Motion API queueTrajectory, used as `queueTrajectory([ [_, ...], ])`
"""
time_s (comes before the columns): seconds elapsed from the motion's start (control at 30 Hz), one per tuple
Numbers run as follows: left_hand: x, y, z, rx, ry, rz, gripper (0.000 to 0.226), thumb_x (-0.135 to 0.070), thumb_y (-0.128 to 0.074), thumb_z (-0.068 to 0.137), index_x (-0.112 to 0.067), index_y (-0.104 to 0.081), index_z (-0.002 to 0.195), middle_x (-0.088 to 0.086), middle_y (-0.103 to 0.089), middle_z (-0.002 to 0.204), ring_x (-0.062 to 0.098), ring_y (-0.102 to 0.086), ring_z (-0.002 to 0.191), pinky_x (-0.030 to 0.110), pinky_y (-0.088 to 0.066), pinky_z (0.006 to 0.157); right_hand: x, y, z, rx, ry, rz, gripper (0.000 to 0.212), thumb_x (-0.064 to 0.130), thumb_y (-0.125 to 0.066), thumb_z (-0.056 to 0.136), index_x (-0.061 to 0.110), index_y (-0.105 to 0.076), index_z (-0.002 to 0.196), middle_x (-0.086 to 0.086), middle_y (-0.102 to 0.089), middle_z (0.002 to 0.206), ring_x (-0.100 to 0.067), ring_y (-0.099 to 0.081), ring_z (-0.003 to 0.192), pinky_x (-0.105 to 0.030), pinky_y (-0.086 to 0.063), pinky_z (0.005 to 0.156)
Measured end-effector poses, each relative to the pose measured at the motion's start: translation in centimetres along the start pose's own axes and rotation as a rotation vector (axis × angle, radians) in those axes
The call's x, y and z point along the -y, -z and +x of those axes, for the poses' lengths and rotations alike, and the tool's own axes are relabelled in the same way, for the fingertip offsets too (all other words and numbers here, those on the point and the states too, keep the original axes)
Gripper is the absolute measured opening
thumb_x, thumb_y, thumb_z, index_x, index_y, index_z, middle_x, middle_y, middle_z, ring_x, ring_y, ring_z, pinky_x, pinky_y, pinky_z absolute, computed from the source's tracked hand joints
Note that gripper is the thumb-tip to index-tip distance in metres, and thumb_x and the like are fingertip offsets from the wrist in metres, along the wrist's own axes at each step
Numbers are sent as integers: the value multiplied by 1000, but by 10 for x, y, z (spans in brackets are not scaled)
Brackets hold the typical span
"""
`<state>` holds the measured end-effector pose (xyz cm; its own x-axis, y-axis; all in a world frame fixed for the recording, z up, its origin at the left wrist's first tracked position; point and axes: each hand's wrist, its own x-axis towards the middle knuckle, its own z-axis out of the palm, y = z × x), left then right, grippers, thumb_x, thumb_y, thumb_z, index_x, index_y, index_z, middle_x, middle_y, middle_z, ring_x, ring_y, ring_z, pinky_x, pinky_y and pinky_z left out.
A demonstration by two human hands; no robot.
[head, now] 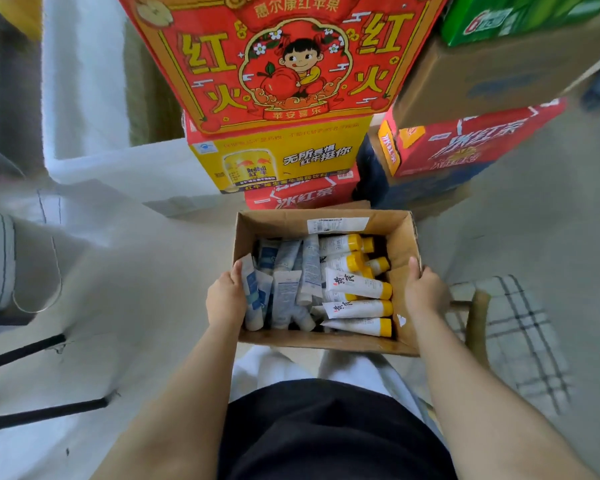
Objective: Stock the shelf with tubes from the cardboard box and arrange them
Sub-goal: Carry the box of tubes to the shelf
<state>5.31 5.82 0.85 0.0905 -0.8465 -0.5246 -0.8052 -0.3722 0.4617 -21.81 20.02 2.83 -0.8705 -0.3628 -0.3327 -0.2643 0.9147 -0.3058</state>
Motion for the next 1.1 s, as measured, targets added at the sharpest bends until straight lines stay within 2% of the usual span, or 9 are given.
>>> queueTrajectory([
  [0.1, 24, 26, 0, 49, -147, 73, 65, -53, -23, 98, -1, -61, 105, 22, -63, 107, 37, -58, 99, 40, -44, 83, -14, -10, -58, -84, -135, 91, 56, 44, -29, 101, -2, -60, 99, -23, -63, 102, -40, -58, 95, -40, -43, 71],
  [0.17, 37, 42, 0, 76, -222, 106, 65, -54, -23, 98, -1, -61, 103, 22, -63, 105, 38, -57, 98, 38, -42, 79, -24, -17, -96, -112, -201, 96, 55, 42, -28, 101, -3, -60, 103, -24, -63, 104, -40, -58, 97, -36, -38, 68],
  [0.23, 50, 55, -3, 104, -273, 145, 66, -56, -22, 97, -3, -61, 101, 20, -63, 104, 37, -58, 97, 38, -43, 80, -35, -23, -135, -142, -252, 93, 56, 42, -27, 102, -3, -60, 103, -23, -63, 103, -39, -58, 96, -33, -33, 64],
  [0.33, 69, 66, -15, 132, -327, 185, 67, -58, -20, 96, -5, -61, 101, 19, -65, 102, 37, -60, 95, 42, -48, 85, -51, -30, -178, -221, -311, 132, 57, 45, -28, 100, -2, -62, 101, -23, -65, 100, -38, -60, 92, -34, -37, 64],
  [0.47, 82, 67, -36, 185, -411, 271, 68, -57, -17, 96, -6, -61, 103, 18, -65, 101, 36, -60, 95, 42, -49, 84, -75, -28, -231, -277, -406, 174, 54, 43, -30, 100, 0, -61, 107, -22, -64, 105, -39, -60, 98, -34, -36, 66],
  [0.63, 81, 43, -82, 319, -572, 361, 65, -58, -20, 96, -7, -59, 109, 20, -64, 104, 36, -60, 97, 41, -48, 88, -147, -39, -304, -285, -618, 259, 56, 46, -25, 100, 3, -61, 100, -19, -64, 103, -37, -59, 97, -33, -36, 67],
  [0.8, 99, 6, -160, 366, -735, 436, 59, -54, -24, 98, -6, -56, 114, 19, -61, 107, 37, -58, 99, 40, -45, 85, -227, -48, -380, -301, -819, 288, 58, 46, -24, 100, 2, -60, 104, -21, -63, 106, -38, -58, 99, -34, -36, 70],
  [0.93, 130, -28, -237, 467, -817, 446, 58, -54, -29, 97, -7, -55, 117, 18, -62, 109, 36, -58, 100, 39, -46, 86, -302, -43, -448, -299, -949, 340, 59, 47, -23, 100, 3, -60, 110, -21, -63, 110, -38, -57, 102, -35, -39, 73],
  [1.1, 172, -79, -336, 535, -986, 696, 57, -51, -24, 99, -12, -57, 123, 16, -63, 113, 33, -59, 103, 40, -47, 90, -398, -39, -532, -312, -1095, 405, 57, 45, -24, 101, 1, -60, 112, -23, -62, 111, -39, -57, 103, -37, -40, 77],
])
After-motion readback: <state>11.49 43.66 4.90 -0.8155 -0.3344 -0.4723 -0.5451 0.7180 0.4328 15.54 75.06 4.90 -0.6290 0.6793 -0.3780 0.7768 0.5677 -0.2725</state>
